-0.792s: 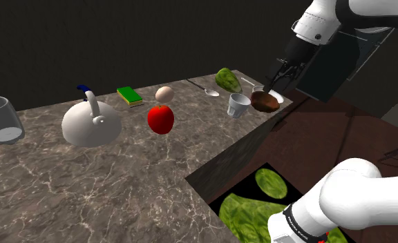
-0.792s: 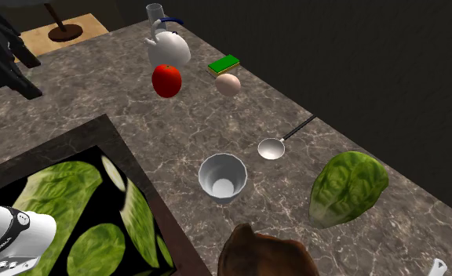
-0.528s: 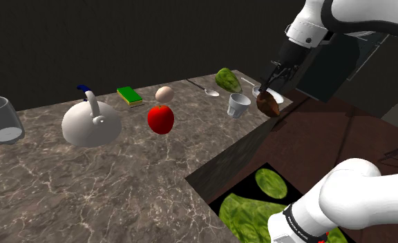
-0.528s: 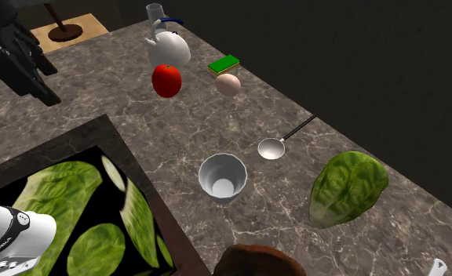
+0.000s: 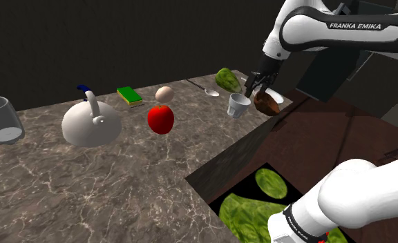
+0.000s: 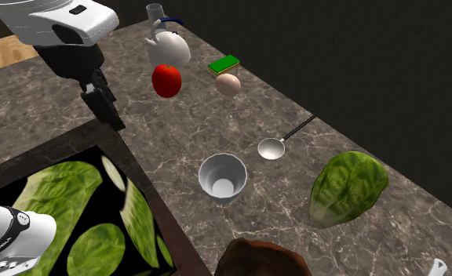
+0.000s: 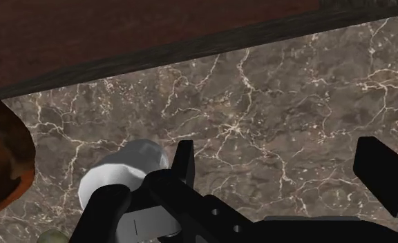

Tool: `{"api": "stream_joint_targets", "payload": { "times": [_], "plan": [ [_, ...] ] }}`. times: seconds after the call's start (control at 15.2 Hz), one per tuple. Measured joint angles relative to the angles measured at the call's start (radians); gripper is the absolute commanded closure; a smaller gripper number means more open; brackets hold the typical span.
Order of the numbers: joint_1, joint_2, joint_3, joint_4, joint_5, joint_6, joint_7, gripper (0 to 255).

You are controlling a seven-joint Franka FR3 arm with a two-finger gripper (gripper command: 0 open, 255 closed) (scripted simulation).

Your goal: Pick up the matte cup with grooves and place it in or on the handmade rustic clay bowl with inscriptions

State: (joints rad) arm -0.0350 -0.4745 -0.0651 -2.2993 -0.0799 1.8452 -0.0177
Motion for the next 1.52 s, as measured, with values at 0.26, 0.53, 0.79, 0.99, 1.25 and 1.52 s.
{"api": "stream_joint_targets", "payload": {
  "times": [0.26, 0.53, 0.79, 0.99, 1.25, 1.52],
  "plan": [
    [-0.014, 0.125, -0.02, 0.049, -0.03, 0.065, -0.029, 0],
    [-0.028, 0.282, -0.041, 0.116, -0.056, 0.143, -0.056, 0],
    [-0.043, 0.418, -0.059, 0.186, -0.078, 0.199, -0.081, 0],
    [-0.057, 0.528, -0.073, 0.265, -0.09, 0.225, -0.104, 0],
    [-0.069, 0.642, -0.083, 0.339, -0.099, 0.257, -0.121, 0],
    [-0.074, 0.671, -0.086, 0.324, -0.101, 0.302, -0.121, 0]
  ]
}}
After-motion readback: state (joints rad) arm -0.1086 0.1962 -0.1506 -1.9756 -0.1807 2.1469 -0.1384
